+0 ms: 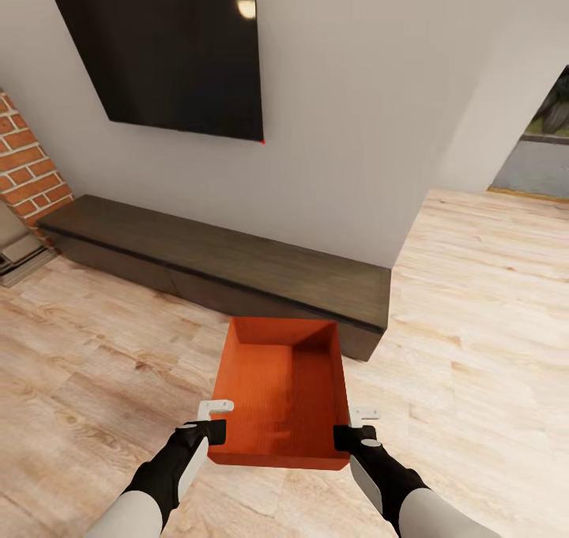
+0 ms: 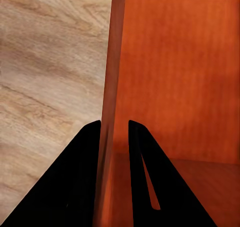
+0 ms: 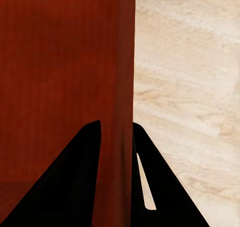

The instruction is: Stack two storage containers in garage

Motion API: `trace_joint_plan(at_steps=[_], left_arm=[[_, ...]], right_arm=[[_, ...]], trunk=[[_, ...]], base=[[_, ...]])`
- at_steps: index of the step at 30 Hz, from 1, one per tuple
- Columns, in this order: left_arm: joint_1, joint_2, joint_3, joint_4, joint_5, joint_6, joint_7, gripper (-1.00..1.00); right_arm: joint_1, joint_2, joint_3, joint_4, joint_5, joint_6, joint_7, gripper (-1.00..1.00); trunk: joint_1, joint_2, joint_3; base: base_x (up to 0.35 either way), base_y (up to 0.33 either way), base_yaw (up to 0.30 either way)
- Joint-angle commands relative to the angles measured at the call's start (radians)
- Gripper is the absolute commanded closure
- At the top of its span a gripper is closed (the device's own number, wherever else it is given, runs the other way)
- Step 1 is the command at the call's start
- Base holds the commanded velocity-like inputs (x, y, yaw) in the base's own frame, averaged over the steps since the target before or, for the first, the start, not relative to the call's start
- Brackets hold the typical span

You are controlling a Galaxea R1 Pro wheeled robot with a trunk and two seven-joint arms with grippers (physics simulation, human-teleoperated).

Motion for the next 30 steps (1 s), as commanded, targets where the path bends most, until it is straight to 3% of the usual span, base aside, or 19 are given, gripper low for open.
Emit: trace_joint_plan(at_steps=[1,30], left_arm=[[0.000,0.001,0.010,-0.001,-0.018,0.009,0.026,1.00],[0.000,0.001,0.010,-0.001,-0.018,0.009,0.026,1.00]], right_arm=[[0.000,-0.004,-0.008,-0.005,0.012,0.005,-0.010,1.00],[0.000,-0.003,-0.008,-0.005,0.012,0.004,-0.012,1.00]], trunk=[[-0.004,0.007,0.003],[-0.115,0.210,0.093]], base=[[0.000,0.000,0.000],[0.000,0.000,0.000]])
